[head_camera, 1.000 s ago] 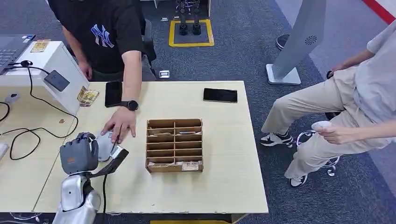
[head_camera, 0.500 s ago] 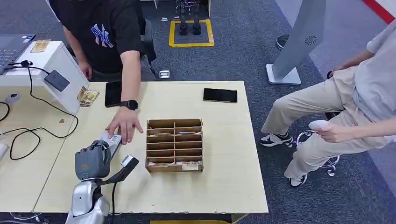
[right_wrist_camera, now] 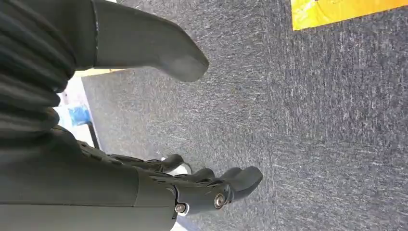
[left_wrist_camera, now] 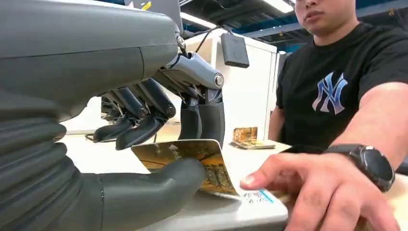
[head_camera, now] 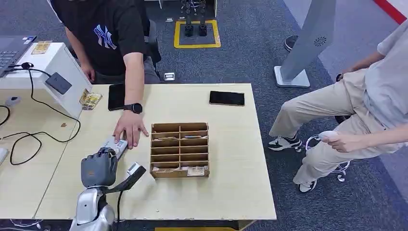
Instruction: Pass the card to the sensor for recognition and then transmit it.
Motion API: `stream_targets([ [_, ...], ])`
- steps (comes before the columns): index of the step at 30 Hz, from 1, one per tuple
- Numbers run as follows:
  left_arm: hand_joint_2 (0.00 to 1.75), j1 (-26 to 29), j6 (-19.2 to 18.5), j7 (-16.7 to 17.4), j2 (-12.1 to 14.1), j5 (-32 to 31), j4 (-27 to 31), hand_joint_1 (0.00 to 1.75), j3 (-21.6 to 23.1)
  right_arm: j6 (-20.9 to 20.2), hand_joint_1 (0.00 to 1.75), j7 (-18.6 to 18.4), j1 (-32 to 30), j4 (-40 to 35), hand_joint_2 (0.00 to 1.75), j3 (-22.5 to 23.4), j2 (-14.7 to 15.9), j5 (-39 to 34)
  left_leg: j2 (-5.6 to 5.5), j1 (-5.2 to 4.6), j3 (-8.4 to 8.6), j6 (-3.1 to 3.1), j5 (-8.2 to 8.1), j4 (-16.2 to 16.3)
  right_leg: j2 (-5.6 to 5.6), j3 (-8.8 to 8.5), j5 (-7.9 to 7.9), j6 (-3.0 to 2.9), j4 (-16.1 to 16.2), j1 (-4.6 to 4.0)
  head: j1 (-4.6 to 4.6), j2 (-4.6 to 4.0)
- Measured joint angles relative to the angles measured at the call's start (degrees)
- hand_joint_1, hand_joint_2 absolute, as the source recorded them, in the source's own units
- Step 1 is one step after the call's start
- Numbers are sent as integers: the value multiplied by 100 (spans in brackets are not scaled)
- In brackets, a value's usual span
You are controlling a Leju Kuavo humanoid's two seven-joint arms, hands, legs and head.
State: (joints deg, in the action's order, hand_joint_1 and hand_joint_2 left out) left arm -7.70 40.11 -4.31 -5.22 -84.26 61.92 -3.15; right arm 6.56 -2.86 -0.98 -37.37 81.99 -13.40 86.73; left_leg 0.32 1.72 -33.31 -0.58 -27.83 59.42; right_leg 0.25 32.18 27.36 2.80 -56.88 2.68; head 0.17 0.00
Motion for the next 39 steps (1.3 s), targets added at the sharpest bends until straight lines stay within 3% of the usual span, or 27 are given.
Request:
stream_targets([
  [13,175,6,7,149,50,-29,-271,175,103,-55,0,-22,-30,-140,175,-9,-55,-2,0,0,1,0,0,0,0,-1,0,0,0,0,-2,0],
  [18,175,-114,22,431,166,-114,-706,175,328,-98,0,-11,-40,-173,175,-33,-74,0,-1,0,6,0,0,0,-1,-8,0,0,0,0,-4,0],
  [30,175,-527,22,669,450,322,-1642,175,890,-92,0,-30,-78,-173,175,-186,-77,0,-18,-3,86,4,-14,-9,-24,-96,28,-4,0,3,-2,0],
  [36,175,-503,22,-35,492,1758,-1655,175,955,-92,0,-146,-116,-173,175,-251,-112,0,-19,-4,117,0,-14,-11,-25,-117,32,-2,-2,4,-4,0],
  [39,175,-432,11,-118,492,1967,-1517,175,1016,-98,0,-183,-136,-204,175,-271,-155,0,-19,-3,116,0,-14,-11,-24,-118,32,-3,-3,4,-4,0],
])
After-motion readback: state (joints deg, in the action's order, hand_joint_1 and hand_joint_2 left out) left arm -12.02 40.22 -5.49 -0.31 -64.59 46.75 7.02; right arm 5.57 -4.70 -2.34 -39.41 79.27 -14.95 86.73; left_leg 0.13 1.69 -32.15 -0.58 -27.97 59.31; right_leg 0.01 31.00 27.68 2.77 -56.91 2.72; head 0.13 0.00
